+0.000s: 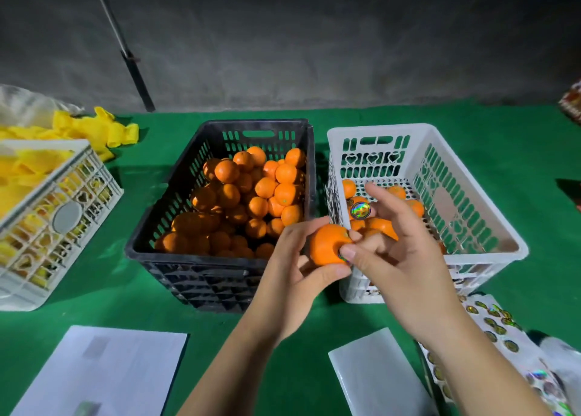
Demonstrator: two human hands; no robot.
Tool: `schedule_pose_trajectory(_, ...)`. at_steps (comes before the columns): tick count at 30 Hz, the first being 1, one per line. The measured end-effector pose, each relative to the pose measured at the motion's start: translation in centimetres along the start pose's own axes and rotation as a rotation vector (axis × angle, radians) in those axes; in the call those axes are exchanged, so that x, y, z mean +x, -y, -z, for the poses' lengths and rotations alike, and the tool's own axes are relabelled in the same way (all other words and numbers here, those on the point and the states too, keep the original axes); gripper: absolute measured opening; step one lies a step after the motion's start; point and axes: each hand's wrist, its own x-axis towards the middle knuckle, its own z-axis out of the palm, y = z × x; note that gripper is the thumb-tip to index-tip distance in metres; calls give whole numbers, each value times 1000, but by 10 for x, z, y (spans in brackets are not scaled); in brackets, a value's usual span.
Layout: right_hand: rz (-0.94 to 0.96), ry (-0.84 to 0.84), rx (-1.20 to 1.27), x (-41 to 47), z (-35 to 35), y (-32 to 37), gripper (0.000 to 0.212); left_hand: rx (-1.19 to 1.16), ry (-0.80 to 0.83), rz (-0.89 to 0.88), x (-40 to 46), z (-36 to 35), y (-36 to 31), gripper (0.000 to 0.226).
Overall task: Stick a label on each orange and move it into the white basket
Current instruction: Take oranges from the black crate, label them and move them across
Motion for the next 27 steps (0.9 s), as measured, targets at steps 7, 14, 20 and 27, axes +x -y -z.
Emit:
schedule_pose_trajectory(7, 78, 67, -176, -1, 6, 31, 79, 104, -50, -128, 0, 1, -25, 67)
schedule_pose_trajectory(14, 248, 71, -625, 1, -4, 56, 84, 147, -37, -251, 4, 17, -43, 59)
schedule_pose_trajectory(20, 220, 58, -768, 1, -16, 72, 72, -15, -61, -221, 5, 17, -50, 60)
schedule_pose_trajectory(27, 178, -107, -1026, 12, -10, 89, 94, -168, -54, -148, 6, 18, -67, 59)
